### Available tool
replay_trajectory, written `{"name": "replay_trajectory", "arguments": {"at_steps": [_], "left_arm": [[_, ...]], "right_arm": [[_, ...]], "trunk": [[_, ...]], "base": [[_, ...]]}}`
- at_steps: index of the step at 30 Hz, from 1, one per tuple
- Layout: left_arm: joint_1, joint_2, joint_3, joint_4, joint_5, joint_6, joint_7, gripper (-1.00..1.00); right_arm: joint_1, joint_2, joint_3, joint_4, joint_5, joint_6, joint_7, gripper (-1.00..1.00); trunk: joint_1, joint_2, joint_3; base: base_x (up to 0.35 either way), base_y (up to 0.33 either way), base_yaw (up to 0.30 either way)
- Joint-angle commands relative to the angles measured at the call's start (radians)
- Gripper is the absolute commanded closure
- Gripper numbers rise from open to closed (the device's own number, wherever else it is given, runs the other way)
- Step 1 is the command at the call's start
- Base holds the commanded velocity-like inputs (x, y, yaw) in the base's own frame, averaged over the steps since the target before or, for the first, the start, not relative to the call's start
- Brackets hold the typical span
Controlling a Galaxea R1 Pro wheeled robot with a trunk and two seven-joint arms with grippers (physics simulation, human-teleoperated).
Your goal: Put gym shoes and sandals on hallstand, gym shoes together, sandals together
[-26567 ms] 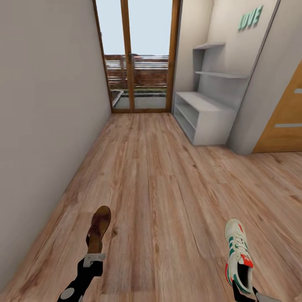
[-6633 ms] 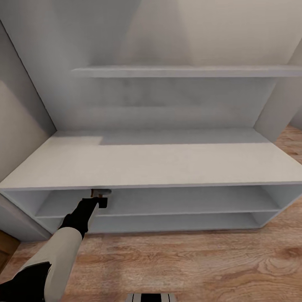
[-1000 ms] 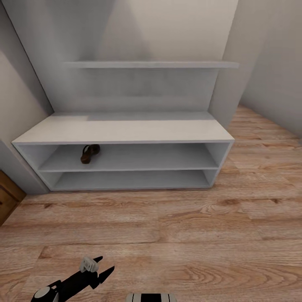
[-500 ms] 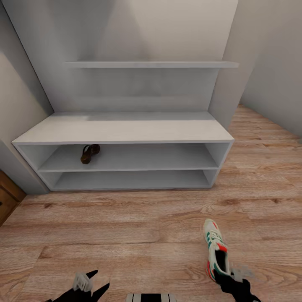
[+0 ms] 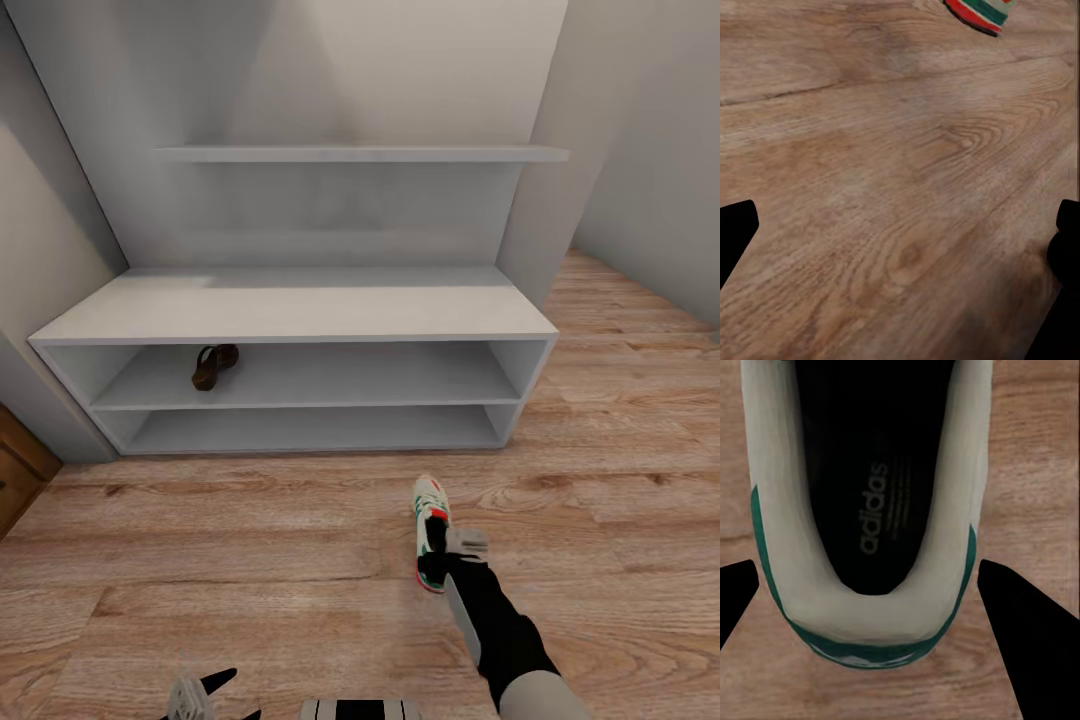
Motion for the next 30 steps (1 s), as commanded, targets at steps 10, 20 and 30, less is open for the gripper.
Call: {"name": "replay_trajectory", "arguments": {"at_steps": [10, 20, 30], "left_arm": [[-0.003, 0.016, 0.011, 0.000, -0.014, 0.013, -0.113, -1.00], [-0.003, 0.015, 0.011, 0.000, -0.010, 0.013, -0.106, -1.00], [-0.002, 0.014, 0.010, -0.001, -0.012, 0.008, -0.106, -1.00]], "right_arm": [[-0.225, 0.001, 0.045, -0.018, -0.002, 0.093, -0.198, 1.00], [-0.225, 0.001, 0.046, -0.027, -0.003, 0.088, -0.193, 1.00], [-0.225, 0.001, 0.097, -0.013, -0.004, 0.090, -0.188, 1.00]], "trunk": [[0.000, 0.000, -0.001], [0.000, 0.000, -0.001], [0.000, 0.000, -0.001]], "base": [[0.000, 0.000, 0.000], [0.000, 0.000, 0.000], [0.000, 0.000, 0.000]]}}
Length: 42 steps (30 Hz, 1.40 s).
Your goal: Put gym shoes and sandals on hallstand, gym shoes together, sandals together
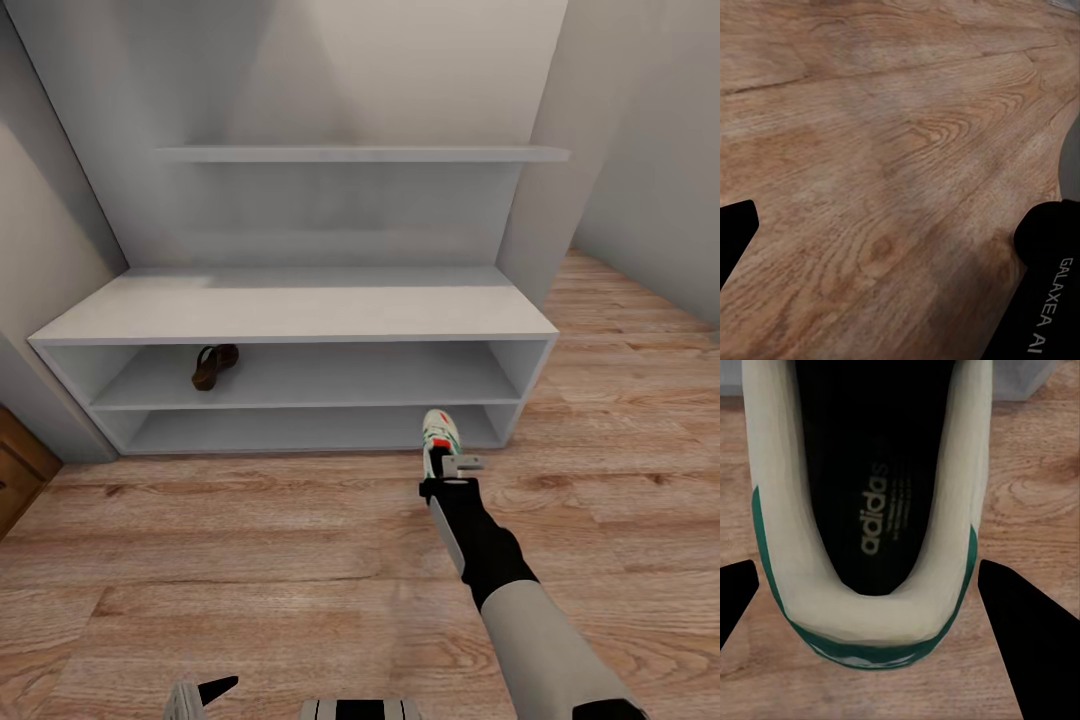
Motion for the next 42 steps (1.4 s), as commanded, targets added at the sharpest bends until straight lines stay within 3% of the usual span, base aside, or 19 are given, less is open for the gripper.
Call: {"name": "replay_trajectory", "arguments": {"at_steps": [1, 14, 28, 39, 42], "left_arm": [[-0.001, -0.001, 0.007, -0.001, -0.011, -0.006, -0.004, -1.00], [-0.001, 0.000, 0.007, -0.002, -0.013, -0.006, -0.004, -1.00], [-0.001, 0.000, 0.007, -0.004, -0.013, -0.002, -0.004, -1.00], [-0.002, 0.000, 0.007, -0.004, -0.013, -0.001, -0.003, -1.00], [-0.002, 0.000, 0.007, -0.004, -0.013, -0.001, -0.003, -1.00]], "right_arm": [[0.000, 0.000, 0.007, -0.002, 0.005, 0.008, -0.002, 1.00], [-0.002, 0.000, 0.082, -0.036, 0.005, 0.011, 0.000, 1.00], [-0.005, 0.000, 0.084, -0.074, 0.003, 0.011, 0.001, 1.00], [-0.005, 0.000, 0.084, -0.075, 0.003, 0.010, 0.004, 1.00], [-0.005, 0.000, 0.083, -0.075, 0.003, 0.011, 0.031, 1.00]], "trunk": [[0.000, 0.000, -0.001], [0.000, 0.000, -0.001], [0.000, 0.000, -0.001], [0.005, -0.003, -0.043], [0.005, -0.003, -0.047]], "base": [[0.000, 0.000, 0.000], [0.000, 0.000, 0.000], [0.000, 0.000, 0.000], [0.000, 0.000, 0.000], [0.000, 0.000, 0.000]]}}
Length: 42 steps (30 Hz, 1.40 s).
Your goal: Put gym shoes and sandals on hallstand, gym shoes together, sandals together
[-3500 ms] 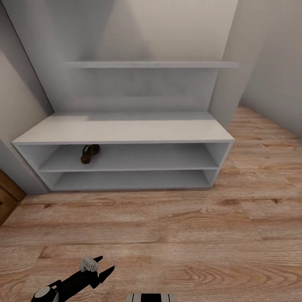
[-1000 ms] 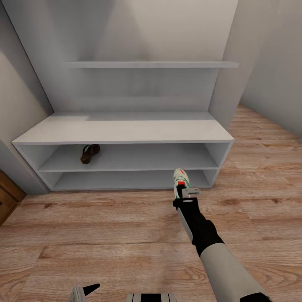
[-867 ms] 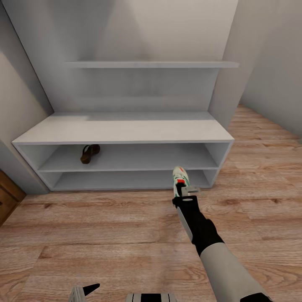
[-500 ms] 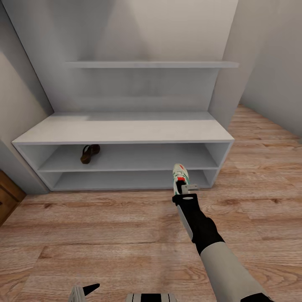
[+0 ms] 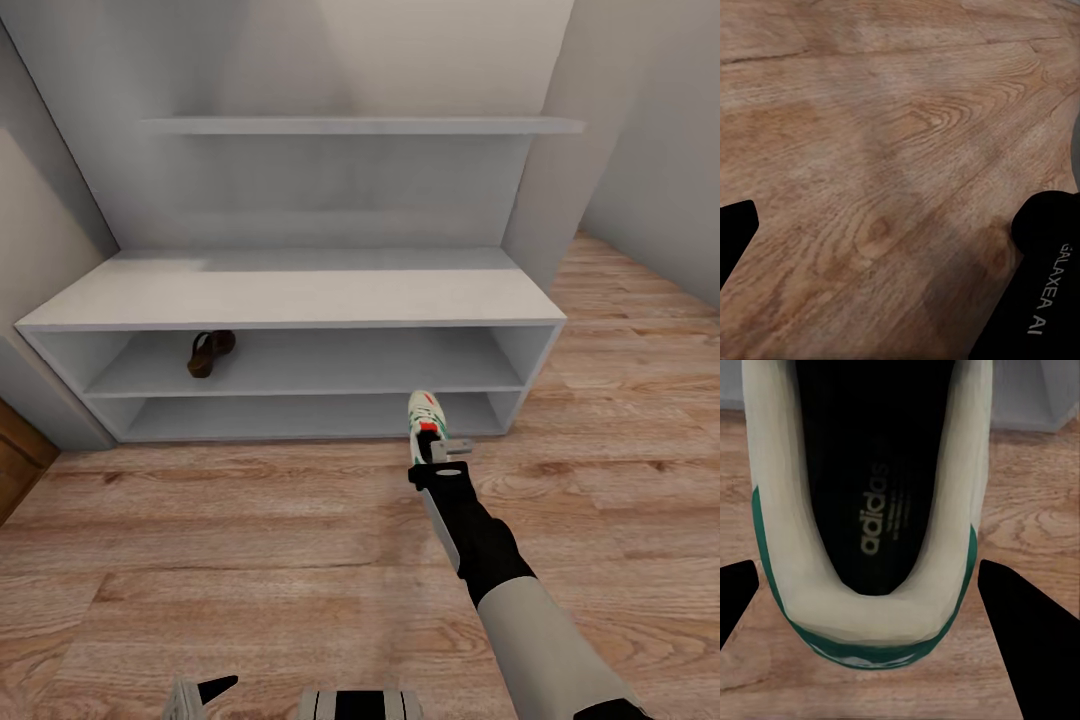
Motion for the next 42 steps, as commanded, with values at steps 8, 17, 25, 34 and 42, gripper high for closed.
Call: {"name": "replay_trajectory", "arguments": {"at_steps": [8, 17, 25, 34, 42], "left_arm": [[-0.001, -0.001, 0.007, -0.001, -0.010, -0.006, -0.005, -1.00], [-0.001, -0.001, 0.007, -0.001, -0.010, -0.006, 0.011, -1.00], [0.000, -0.002, 0.006, -0.002, -0.010, -0.007, 0.028, -1.00], [-0.001, -0.002, 0.006, -0.001, -0.011, -0.008, 0.030, -1.00], [0.000, -0.002, 0.006, -0.001, -0.011, -0.007, 0.030, -1.00]], "right_arm": [[-0.001, 0.000, -0.006, -0.021, 0.011, 0.009, 0.116, 1.00], [-0.001, 0.000, -0.007, -0.085, 0.014, 0.013, 0.136, 1.00], [-0.001, 0.000, -0.007, -0.111, 0.016, 0.014, 0.116, 1.00], [-0.001, 0.000, -0.009, -0.119, 0.014, 0.012, 0.031, 1.00], [-0.001, 0.000, -0.009, -0.119, 0.014, 0.010, 0.025, 1.00]], "trunk": [[0.000, 0.000, -0.001], [0.000, 0.000, -0.004], [0.000, 0.000, -0.011], [0.000, 0.000, -0.020], [0.000, 0.000, -0.021]], "base": [[0.000, 0.000, 0.000], [0.000, 0.000, 0.000], [0.000, 0.000, 0.000], [0.000, 0.000, 0.000], [0.000, 0.000, 0.000]]}}
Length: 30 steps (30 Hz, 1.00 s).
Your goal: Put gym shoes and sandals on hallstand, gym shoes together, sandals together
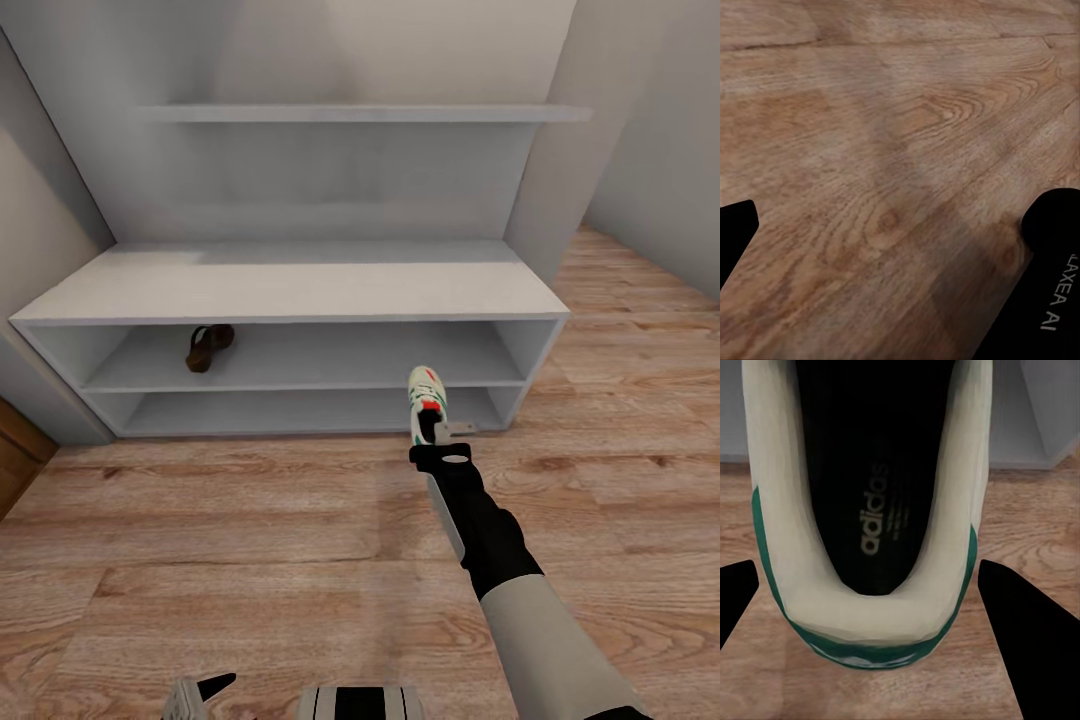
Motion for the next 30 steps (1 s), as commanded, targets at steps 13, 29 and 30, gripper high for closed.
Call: {"name": "replay_trajectory", "arguments": {"at_steps": [13, 29, 30], "left_arm": [[0.000, 0.000, 0.008, -0.001, -0.009, -0.004, -0.005, -1.00], [0.000, 0.000, 0.008, -0.002, -0.009, -0.005, -0.004, -1.00], [0.000, 0.000, 0.008, -0.002, -0.009, -0.005, -0.004, -1.00]], "right_arm": [[0.000, 0.000, 0.000, 0.000, 0.005, 0.007, -0.003, 1.00], [0.000, 0.000, 0.000, 0.000, 0.004, 0.006, -0.003, 1.00], [0.000, 0.000, 0.000, 0.001, 0.004, 0.006, -0.003, 1.00]], "trunk": [[0.000, 0.000, -0.001], [0.000, 0.000, -0.001], [0.000, 0.000, -0.001]], "base": [[0.197, 0.018, 0.000], [0.230, 0.055, 0.000], [0.025, 0.005, 0.000]]}}
